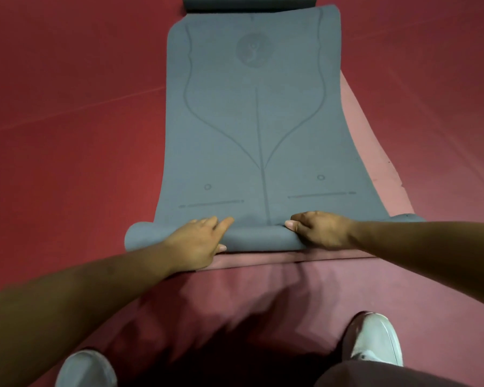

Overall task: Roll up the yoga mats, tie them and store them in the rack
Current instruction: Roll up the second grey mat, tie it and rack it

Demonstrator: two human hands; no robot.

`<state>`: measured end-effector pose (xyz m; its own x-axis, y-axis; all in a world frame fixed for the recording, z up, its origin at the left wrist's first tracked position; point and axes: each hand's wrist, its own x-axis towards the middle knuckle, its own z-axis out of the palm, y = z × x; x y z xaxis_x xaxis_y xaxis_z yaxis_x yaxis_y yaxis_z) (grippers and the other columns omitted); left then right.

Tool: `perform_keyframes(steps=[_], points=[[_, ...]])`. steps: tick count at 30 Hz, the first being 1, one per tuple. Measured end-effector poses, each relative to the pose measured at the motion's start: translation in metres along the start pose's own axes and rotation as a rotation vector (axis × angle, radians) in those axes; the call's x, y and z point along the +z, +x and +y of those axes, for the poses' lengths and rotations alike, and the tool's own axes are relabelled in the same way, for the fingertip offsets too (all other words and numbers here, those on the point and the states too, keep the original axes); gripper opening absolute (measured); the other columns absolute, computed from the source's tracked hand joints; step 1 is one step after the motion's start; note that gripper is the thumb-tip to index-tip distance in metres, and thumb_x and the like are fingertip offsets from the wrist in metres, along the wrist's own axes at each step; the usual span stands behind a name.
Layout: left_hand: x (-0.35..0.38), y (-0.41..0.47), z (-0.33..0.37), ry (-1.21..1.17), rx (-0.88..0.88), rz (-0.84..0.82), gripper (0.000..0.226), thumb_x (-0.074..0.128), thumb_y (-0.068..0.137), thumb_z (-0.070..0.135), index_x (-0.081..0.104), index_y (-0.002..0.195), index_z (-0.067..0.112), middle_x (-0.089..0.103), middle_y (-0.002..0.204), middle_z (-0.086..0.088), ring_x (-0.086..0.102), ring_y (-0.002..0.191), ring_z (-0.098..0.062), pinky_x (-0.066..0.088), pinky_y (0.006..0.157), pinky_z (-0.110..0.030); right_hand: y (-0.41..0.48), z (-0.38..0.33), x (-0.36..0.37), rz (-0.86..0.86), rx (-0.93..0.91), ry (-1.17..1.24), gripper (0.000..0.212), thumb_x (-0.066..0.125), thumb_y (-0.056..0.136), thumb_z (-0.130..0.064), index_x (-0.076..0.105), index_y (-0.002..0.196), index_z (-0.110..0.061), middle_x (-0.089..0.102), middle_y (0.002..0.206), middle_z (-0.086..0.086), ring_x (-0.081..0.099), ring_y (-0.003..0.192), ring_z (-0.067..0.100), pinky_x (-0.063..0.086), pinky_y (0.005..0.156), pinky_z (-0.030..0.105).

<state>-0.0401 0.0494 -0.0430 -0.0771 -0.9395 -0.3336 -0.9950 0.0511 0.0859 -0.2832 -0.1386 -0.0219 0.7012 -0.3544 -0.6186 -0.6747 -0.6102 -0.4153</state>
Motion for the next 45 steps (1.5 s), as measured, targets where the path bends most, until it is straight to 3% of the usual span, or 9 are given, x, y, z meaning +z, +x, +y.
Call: perform_keyframes(steps=[6, 12, 16, 19, 23, 26, 31, 37, 45], points=[[-0.005, 0.004, 0.01, 0.08, -0.003, -0.138, 0.082, 0.055, 0.08, 0.073, 0.031, 0.135, 0.018, 0.06, 0.111, -0.011, 0.06, 0.104, -0.033, 0.047, 0.08, -0.04, -0.014, 0.005, 0.008, 0.011, 0.003, 0.071, 0.042, 0.038, 0.098, -0.059, 0.046, 0.109, -0.02, 0.06, 0.097, 0.002, 0.055, 0.089, 0.022, 0.039, 0.078, 0.031], [-0.01, 0.01, 0.003, -0.297, -0.082, -0.245, 0.065, 0.064, 0.08, 0.064, 0.034, 0.119, 0.022, 0.06, 0.1, -0.006, 0.059, 0.096, -0.029, 0.044, 0.078, -0.035, -0.032, 0.035, 0.024, 0.172, -0.057, -0.535, 0.079, 0.038, 0.075, -0.088, 0.042, 0.123, -0.025, 0.059, 0.105, 0.006, 0.06, 0.1, 0.03, 0.044, 0.087, 0.036], [-0.011, 0.013, 0.005, -0.25, -0.054, -0.301, 0.063, 0.064, 0.082, 0.062, 0.032, 0.116, 0.02, 0.06, 0.109, -0.007, 0.058, 0.098, -0.028, 0.046, 0.081, -0.036, -0.025, 0.035, 0.029, 0.171, 0.038, -0.374, 0.069, 0.059, 0.069, -0.083, 0.054, 0.107, -0.026, 0.069, 0.102, 0.004, 0.066, 0.098, 0.028, 0.047, 0.076, 0.033], [-0.015, 0.017, 0.007, -0.131, -0.001, -0.36, 0.059, 0.06, 0.085, 0.06, 0.04, 0.118, 0.016, 0.06, 0.111, -0.01, 0.057, 0.104, -0.03, 0.047, 0.085, -0.039, -0.022, 0.029, 0.026, 0.113, 0.055, -0.286, 0.068, 0.062, 0.066, -0.079, 0.063, 0.119, -0.036, 0.072, 0.099, -0.004, 0.067, 0.094, 0.02, 0.05, 0.075, 0.028], [-0.013, 0.02, 0.028, 0.036, -0.069, -0.202, 0.049, 0.06, 0.085, 0.043, 0.046, 0.121, 0.013, 0.055, 0.125, -0.009, 0.052, 0.117, -0.029, 0.043, 0.099, -0.04, -0.021, 0.024, 0.016, 0.005, 0.079, -0.06, 0.043, 0.072, 0.07, -0.057, 0.07, 0.11, -0.04, 0.073, 0.087, -0.014, 0.067, 0.083, 0.008, 0.047, 0.069, 0.021], [-0.003, 0.017, 0.042, 0.073, -0.121, -0.134, 0.078, 0.06, 0.083, 0.05, 0.027, 0.141, 0.01, 0.052, 0.128, -0.012, 0.051, 0.119, -0.031, 0.041, 0.098, -0.041, -0.017, 0.025, 0.004, -0.121, 0.053, 0.064, 0.023, 0.078, 0.074, -0.039, 0.076, 0.097, -0.043, 0.069, 0.071, -0.026, 0.063, 0.068, -0.009, 0.044, 0.063, 0.008], [0.007, 0.012, 0.031, -0.026, -0.09, -0.179, 0.075, 0.063, 0.082, 0.053, 0.032, 0.136, 0.012, 0.063, 0.11, -0.014, 0.061, 0.102, -0.032, 0.043, 0.076, -0.036, -0.018, 0.026, 0.005, -0.082, 0.016, -0.036, 0.044, 0.08, 0.071, -0.044, 0.049, 0.097, -0.027, 0.06, 0.083, -0.013, 0.059, 0.079, 0.014, 0.044, 0.061, 0.021], [0.004, 0.011, 0.023, -0.37, -0.111, -0.343, 0.062, 0.074, 0.076, 0.044, 0.032, 0.111, 0.016, 0.059, 0.092, -0.008, 0.057, 0.084, -0.027, 0.046, 0.073, -0.037, -0.025, 0.021, 0.034, 0.067, -0.067, -0.451, 0.061, 0.06, 0.079, -0.065, 0.05, 0.119, -0.019, 0.061, 0.114, 0.006, 0.064, 0.104, 0.03, 0.05, 0.078, 0.034], [0.005, 0.011, 0.027, -0.523, -0.072, -0.521, 0.055, 0.076, 0.077, 0.039, 0.033, 0.108, 0.023, 0.051, 0.098, 0.011, 0.05, 0.087, -0.009, 0.037, 0.066, -0.012, -0.025, 0.023, 0.039, -0.094, -0.053, -0.311, 0.068, 0.073, 0.065, -0.055, 0.056, 0.125, -0.028, 0.07, 0.107, -0.003, 0.066, 0.097, 0.02, 0.049, 0.074, 0.025]])
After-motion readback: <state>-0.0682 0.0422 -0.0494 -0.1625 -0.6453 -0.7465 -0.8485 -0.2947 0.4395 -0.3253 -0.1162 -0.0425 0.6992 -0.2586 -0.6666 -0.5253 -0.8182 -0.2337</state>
